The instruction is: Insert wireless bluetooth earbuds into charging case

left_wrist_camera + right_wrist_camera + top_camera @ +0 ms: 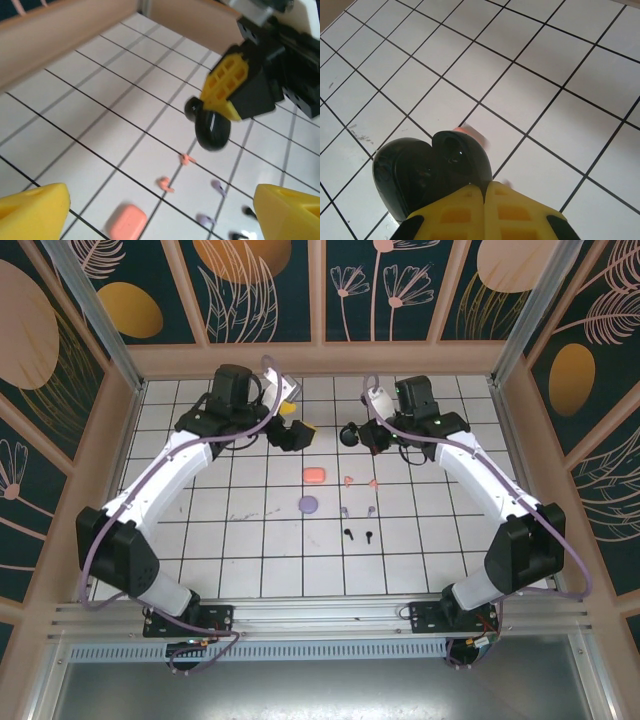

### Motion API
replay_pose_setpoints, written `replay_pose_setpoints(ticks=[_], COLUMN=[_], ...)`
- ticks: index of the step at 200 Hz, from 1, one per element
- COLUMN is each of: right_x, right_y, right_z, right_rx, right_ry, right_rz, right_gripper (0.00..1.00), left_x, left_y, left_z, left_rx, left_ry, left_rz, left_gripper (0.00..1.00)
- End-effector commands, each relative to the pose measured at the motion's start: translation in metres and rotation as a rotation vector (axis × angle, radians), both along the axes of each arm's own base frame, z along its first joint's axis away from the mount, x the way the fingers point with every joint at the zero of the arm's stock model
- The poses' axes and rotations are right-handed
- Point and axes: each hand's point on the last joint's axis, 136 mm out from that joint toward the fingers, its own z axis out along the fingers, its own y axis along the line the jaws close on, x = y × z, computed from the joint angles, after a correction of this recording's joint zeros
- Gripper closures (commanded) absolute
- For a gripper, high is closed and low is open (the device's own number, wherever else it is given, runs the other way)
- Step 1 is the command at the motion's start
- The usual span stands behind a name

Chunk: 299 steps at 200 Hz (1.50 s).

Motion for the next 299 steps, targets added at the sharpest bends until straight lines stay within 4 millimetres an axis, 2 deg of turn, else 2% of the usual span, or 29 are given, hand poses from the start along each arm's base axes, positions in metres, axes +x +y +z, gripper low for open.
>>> replay_pose_setpoints(ticks=[1, 11, 17, 22, 57, 119, 175, 180, 204, 299], right_x=[-0.006, -0.006, -0.007, -0.007, -0.008, -0.012, -0.013, -0.017, -0.02, -0.023], right_y=[0.008, 0.01, 0.012, 0.014, 0.023, 0.045, 0.053, 0.06, 0.065, 0.069], right_z=[0.031, 0.034, 0.035, 0.037, 0.041, 0.038, 0.037, 0.036, 0.034, 0.035], right_rx=[0.043, 0.056, 0.063, 0.068, 0.06, -0.018, -0.079, -0.085, -0.104, -0.114], right_ry=[-0.065, -0.064, -0.062, -0.064, -0.076, -0.092, -0.103, -0.105, -0.108, -0.117], right_rz=[0.076, 0.087, 0.093, 0.101, 0.12, 0.158, 0.172, 0.19, 0.198, 0.21], right_gripper=[1.0, 1.0, 1.0, 1.0, 1.0, 1.0, 1.0, 1.0, 1.0, 1.0], left_x=[-0.022, -0.022, -0.024, -0.02, -0.022, -0.034, -0.042, -0.042, -0.044, -0.045], left_y=[-0.016, -0.019, -0.02, -0.023, -0.028, -0.03, -0.028, -0.028, -0.028, -0.03], left_z=[0.003, -0.001, 0.004, -0.007, -0.013, -0.009, -0.01, -0.011, -0.012, -0.019], left_rx=[-0.02, -0.018, -0.027, -0.024, -0.041, -0.073, -0.069, -0.069, -0.073, -0.084], left_ry=[0.086, 0.118, 0.119, 0.151, 0.196, 0.222, 0.221, 0.224, 0.229, 0.254], left_rz=[-0.188, -0.216, -0.233, -0.241, -0.28, -0.338, -0.358, -0.359, -0.369, -0.395], left_gripper=[0.11, 0.14, 0.15, 0.17, 0.29, 0.43, 0.48, 0.48, 0.51, 0.63])
